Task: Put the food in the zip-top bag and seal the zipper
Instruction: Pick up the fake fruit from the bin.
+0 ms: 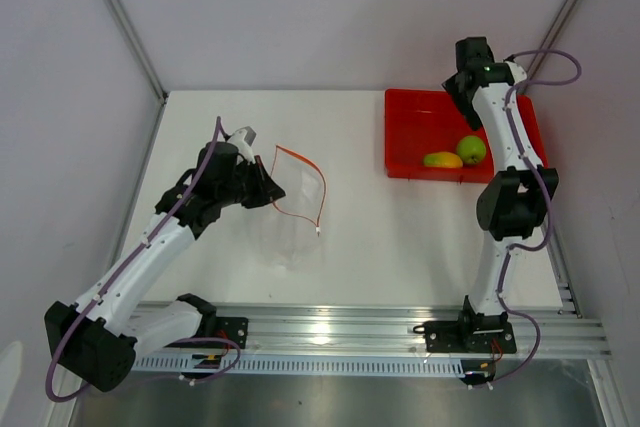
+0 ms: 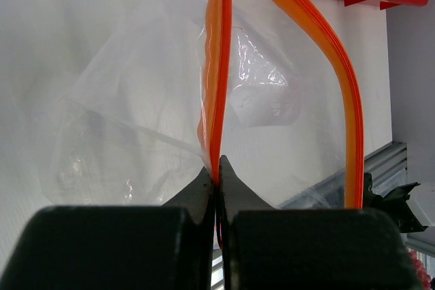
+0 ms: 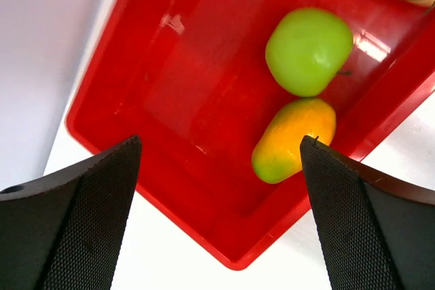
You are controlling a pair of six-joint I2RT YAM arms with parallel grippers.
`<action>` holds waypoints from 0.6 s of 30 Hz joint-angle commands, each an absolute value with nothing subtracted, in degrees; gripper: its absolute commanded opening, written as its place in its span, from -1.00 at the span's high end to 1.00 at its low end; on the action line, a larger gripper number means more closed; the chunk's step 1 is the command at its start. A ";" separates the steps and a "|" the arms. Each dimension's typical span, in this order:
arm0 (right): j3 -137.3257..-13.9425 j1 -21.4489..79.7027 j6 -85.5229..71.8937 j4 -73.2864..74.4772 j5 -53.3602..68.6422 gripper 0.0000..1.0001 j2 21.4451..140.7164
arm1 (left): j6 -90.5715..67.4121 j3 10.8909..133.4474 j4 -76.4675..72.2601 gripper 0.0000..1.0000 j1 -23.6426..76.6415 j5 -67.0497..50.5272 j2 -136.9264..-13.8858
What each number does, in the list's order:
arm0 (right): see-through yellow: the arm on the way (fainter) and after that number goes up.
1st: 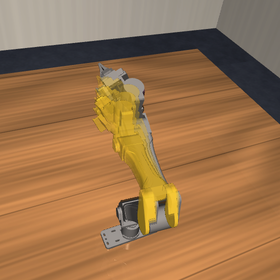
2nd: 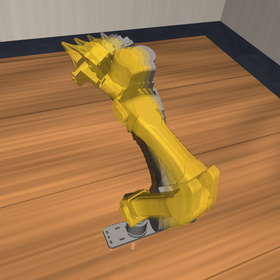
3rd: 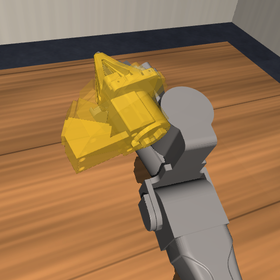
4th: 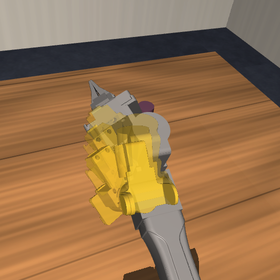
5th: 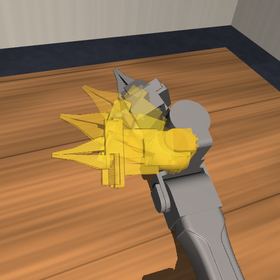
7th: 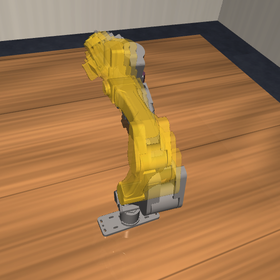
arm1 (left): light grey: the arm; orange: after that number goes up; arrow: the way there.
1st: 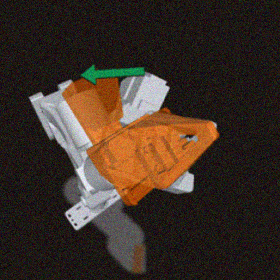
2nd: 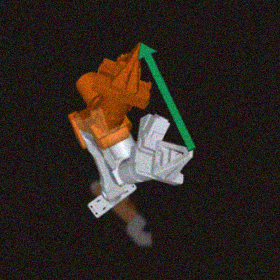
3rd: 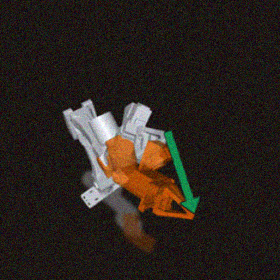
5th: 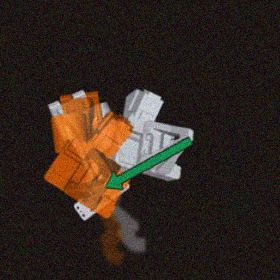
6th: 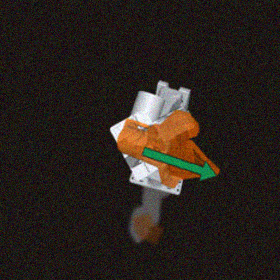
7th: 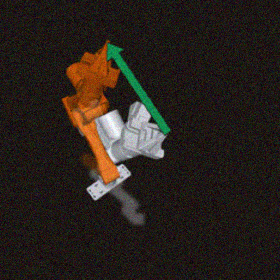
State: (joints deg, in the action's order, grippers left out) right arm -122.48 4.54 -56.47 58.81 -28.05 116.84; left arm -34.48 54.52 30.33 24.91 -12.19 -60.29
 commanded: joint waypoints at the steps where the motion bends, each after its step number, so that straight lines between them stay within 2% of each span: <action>1: -127.17 3.43 -64.68 67.06 -26.73 -0.99 121.28 | -34.89 54.32 29.71 0.99 25.14 -11.60 -59.68; 9: -125.86 2.99 -76.62 72.68 -24.70 -0.91 125.33 | -34.80 54.05 30.32 0.99 25.14 -10.90 -59.59; 18: -120.50 3.25 -82.09 68.99 -17.85 -0.79 125.94 | -34.98 54.49 30.59 0.99 25.14 -10.90 -59.68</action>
